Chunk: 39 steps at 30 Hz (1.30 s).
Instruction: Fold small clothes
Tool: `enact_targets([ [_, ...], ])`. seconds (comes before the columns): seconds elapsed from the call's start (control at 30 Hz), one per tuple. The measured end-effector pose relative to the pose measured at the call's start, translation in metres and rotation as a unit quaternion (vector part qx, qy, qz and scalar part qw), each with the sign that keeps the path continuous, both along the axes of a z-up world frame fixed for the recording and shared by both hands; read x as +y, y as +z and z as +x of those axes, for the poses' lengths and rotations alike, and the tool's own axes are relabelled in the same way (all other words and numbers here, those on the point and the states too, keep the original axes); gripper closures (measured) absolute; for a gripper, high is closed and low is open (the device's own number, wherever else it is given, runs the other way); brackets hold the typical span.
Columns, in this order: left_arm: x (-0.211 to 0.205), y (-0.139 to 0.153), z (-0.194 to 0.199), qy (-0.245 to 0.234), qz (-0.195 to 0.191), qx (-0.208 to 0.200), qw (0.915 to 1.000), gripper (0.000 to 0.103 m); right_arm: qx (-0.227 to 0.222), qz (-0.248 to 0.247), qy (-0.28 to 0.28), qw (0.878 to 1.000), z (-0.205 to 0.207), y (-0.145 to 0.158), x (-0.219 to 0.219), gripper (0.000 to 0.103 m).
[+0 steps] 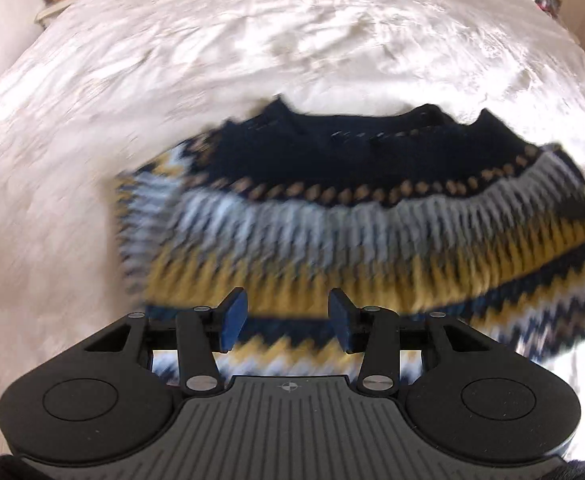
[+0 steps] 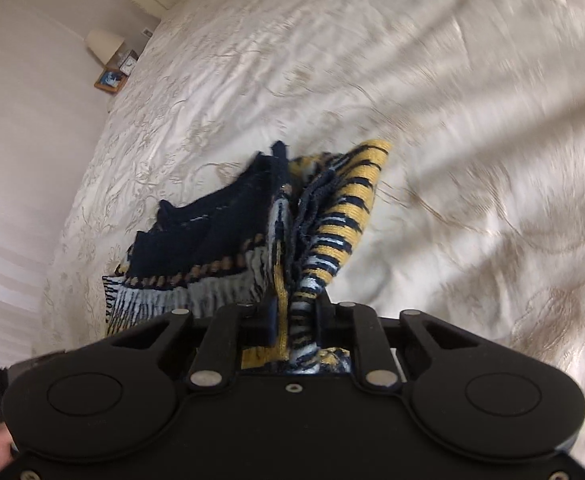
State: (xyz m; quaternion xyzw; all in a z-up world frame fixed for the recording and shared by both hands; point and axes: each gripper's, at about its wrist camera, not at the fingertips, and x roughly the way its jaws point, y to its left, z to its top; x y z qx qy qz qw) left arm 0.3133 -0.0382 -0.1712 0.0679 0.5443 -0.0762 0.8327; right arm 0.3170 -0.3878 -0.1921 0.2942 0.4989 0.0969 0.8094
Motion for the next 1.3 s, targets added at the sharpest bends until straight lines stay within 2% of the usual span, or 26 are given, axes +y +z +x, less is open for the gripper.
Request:
enact_targets([
  [0.13, 0.043, 0.011, -0.023, 0.036, -0.029, 0.006, 0.9989, 0.060, -0.008, -0.035, 0.015, 0.999, 0.006, 0.037, 0.037, 0.077],
  [0.3, 0.098, 0.015, -0.037, 0.073, -0.054, 0.012, 0.9958, 0.060, -0.028, -0.056, 0.039, 0.997, 0.019, 0.082, 0.103, 0.077],
  [0.43, 0.136, 0.011, -0.042, 0.087, -0.065, 0.023, 0.9938, 0.060, -0.034, -0.061, 0.059, 0.996, 0.034, 0.099, 0.166, 0.077],
  [0.57, 0.167, 0.006, -0.045, 0.088, -0.071, 0.031, 0.9931, 0.060, -0.024, -0.072, 0.077, 0.994, 0.053, 0.087, 0.233, 0.077],
  [0.8, 0.209, 0.000, -0.046, 0.105, -0.079, 0.039, 0.9906, 0.060, 0.020, -0.095, 0.101, 0.990, 0.067, 0.034, 0.317, 0.078],
  [1.0, 0.228, -0.005, -0.046, 0.120, -0.093, 0.046, 0.9874, 0.060, 0.029, -0.137, 0.106, 0.984, 0.067, 0.020, 0.344, 0.078],
  [1.17, 0.230, -0.011, -0.044, 0.128, -0.109, 0.052, 0.9844, 0.060, 0.014, -0.197, 0.140, 0.970, 0.064, 0.021, 0.372, 0.077],
  [1.3, 0.222, -0.011, -0.040, 0.123, -0.119, 0.052, 0.9839, 0.060, 0.000, -0.227, 0.172, 0.959, 0.058, 0.016, 0.389, 0.077],
])
